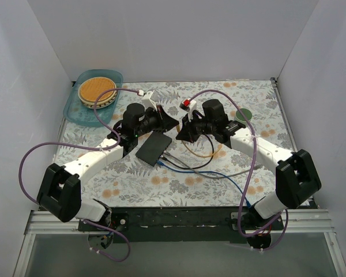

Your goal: Insert the plug into the switch port

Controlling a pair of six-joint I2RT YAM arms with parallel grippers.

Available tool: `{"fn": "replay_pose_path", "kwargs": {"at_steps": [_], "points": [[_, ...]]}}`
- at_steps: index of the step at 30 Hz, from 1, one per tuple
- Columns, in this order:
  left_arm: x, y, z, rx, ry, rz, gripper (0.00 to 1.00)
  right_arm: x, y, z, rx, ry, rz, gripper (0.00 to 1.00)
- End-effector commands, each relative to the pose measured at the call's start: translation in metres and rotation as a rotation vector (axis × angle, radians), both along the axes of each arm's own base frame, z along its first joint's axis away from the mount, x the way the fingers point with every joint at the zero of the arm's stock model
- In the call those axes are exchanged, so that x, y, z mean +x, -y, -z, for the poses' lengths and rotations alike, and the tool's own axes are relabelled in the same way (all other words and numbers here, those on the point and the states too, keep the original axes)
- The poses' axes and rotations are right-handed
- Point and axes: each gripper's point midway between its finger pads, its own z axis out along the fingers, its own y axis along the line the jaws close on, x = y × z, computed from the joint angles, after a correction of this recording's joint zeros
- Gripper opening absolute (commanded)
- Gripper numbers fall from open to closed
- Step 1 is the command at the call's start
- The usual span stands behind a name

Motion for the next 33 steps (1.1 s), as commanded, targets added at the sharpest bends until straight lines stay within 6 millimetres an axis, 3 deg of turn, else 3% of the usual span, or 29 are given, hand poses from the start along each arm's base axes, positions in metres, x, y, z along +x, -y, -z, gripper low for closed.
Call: {"fn": "replay_pose_path", "kwargs": {"at_steps": [1,2,6,9,11,17,20,25,33], "points": [[0.002,0.006,-0.017,-0.026,0.006,0.001,0.00,-0.001,-0.006,-0.040,0.078,0.093,-0.030,0.01],[0.003,0.005,-0.020,-0.033,0.002,-0.013,0.00,-0.001,-0.004,-0.040,0.071,0.092,-0.022,0.01],[0.006,-0.004,-0.027,-0.087,-0.066,-0.117,0.00,0.010,0.006,-0.044,0.048,0.134,0.072,0.39],[0.004,-0.007,-0.033,-0.127,-0.107,-0.189,0.00,0.017,0.010,-0.049,0.004,0.211,0.165,0.52],[0.005,-0.011,-0.033,-0.125,-0.127,-0.263,0.00,0.020,0.010,-0.053,-0.042,0.282,0.222,0.55],[0.009,-0.024,-0.035,-0.148,-0.204,-0.406,0.00,0.024,0.008,-0.053,-0.126,0.380,0.317,0.54],[0.007,-0.025,-0.038,-0.171,-0.217,-0.419,0.00,0.026,0.012,-0.046,-0.184,0.413,0.370,0.44],[0.004,-0.022,-0.045,-0.188,-0.219,-0.396,0.00,0.035,0.016,-0.056,-0.178,0.474,0.470,0.28],[-0.001,-0.016,-0.046,-0.203,-0.227,-0.359,0.00,0.039,0.007,-0.057,-0.122,0.501,0.474,0.24]]}}
